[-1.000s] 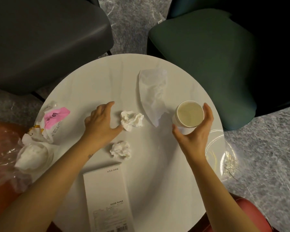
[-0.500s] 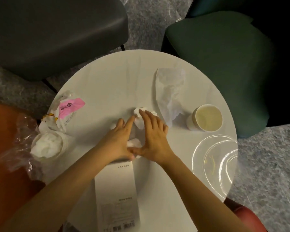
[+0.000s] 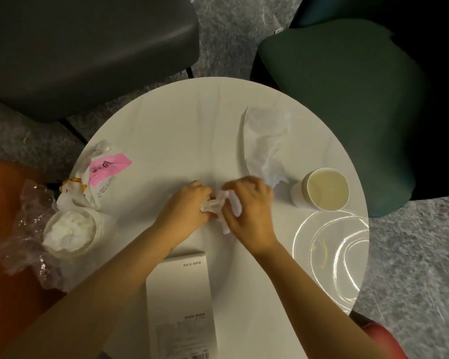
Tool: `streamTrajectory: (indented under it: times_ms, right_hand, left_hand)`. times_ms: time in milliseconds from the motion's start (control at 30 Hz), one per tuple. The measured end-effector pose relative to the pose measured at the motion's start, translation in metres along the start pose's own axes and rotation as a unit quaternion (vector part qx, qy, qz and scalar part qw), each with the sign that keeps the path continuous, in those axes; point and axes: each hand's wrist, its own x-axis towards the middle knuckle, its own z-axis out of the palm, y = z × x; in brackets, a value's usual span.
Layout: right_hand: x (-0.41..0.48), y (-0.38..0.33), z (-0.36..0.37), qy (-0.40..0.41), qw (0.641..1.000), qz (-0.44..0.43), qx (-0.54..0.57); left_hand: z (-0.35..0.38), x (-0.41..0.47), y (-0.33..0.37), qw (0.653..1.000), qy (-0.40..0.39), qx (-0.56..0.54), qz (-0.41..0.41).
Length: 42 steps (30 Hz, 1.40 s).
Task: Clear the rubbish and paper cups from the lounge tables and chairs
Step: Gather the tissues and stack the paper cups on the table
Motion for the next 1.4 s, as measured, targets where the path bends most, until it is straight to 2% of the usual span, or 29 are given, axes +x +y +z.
streamTrajectory:
  times_ms: [67,133,200,267,333,433,567,633,700,767,833,900,967,1033,1100,1200,1300,1400]
  right_hand:
    - [0.014,0.002,0.000,0.087,0.987,0.062,-0.116]
    - [0.032,0.008,0.001,0.034,0.970,0.168,-0.171]
    - [0.043,0.020,0.002,-0.052,0.958,0.219,-0.179]
    - [0.042,0.029,0.004,-0.073,0.964,0.205,-0.153]
    - [0.033,0.030,0.005,-0.052,0.980,0.162,-0.098]
    - [0.015,0.029,0.006,-0.048,0.992,0.115,-0.005]
    - [-0.005,0.025,0.008,-0.040,0.981,0.112,0.151]
    - [-0.010,0.021,0.009,-0.012,0.979,0.097,0.177]
    - [-0.012,0.021,0.009,-0.023,0.974,0.104,0.202]
    - [-0.013,0.022,0.008,-0.051,0.978,0.097,0.179]
    - [-0.011,0.023,0.009,-0.046,0.996,0.047,0.059]
    - [-0.009,0.021,0.008,-0.031,0.998,0.023,-0.045]
    - [-0.008,0.017,0.008,-0.063,0.994,0.073,-0.051]
    - [-0.008,0.015,0.007,-0.113,0.987,0.115,0.007]
    - [-0.008,0.011,0.006,-0.123,0.977,0.161,0.066]
    - [-0.008,0.003,-0.002,-0.075,0.955,0.234,0.165]
    - [-0.009,-0.005,-0.019,-0.063,0.943,0.203,0.254]
    - [-0.004,-0.011,-0.035,0.013,0.962,0.153,0.226]
  left_hand:
    - [-0.001,0.001,-0.001,1.000,-0.003,0.009,-0.004]
    - [-0.006,0.003,-0.002,1.000,0.010,0.010,-0.007]
    - [-0.013,0.006,-0.003,0.999,0.047,0.004,-0.019]
    - [-0.021,0.008,-0.004,0.993,0.105,-0.012,-0.045]
    - [-0.030,0.009,-0.003,0.982,0.170,-0.053,-0.060]
    - [-0.038,0.011,0.004,0.964,0.226,-0.139,-0.030]
    - [-0.021,0.018,0.012,0.990,0.112,-0.082,0.029]
    - [-0.009,0.020,0.013,0.995,0.077,-0.055,0.037]
    - [0.000,0.019,0.016,0.996,0.062,-0.051,0.025]
    - [0.006,0.017,0.019,0.996,0.058,-0.056,0.031]
    - [0.010,0.015,0.021,0.997,0.040,-0.042,0.044]
    - [0.014,0.013,0.022,0.998,0.037,-0.017,0.047]
    - [0.018,0.012,0.024,0.997,0.061,-0.005,0.042]
    - [0.021,0.012,0.028,0.997,0.074,-0.002,0.007]
    - [0.019,0.013,0.029,0.996,0.073,-0.035,-0.047]
    - [0.015,0.014,0.028,0.981,0.094,-0.136,-0.106]
    - [0.003,0.012,0.033,0.968,0.116,-0.193,-0.112]
    - [-0.016,0.013,0.048,0.956,0.083,-0.265,-0.090]
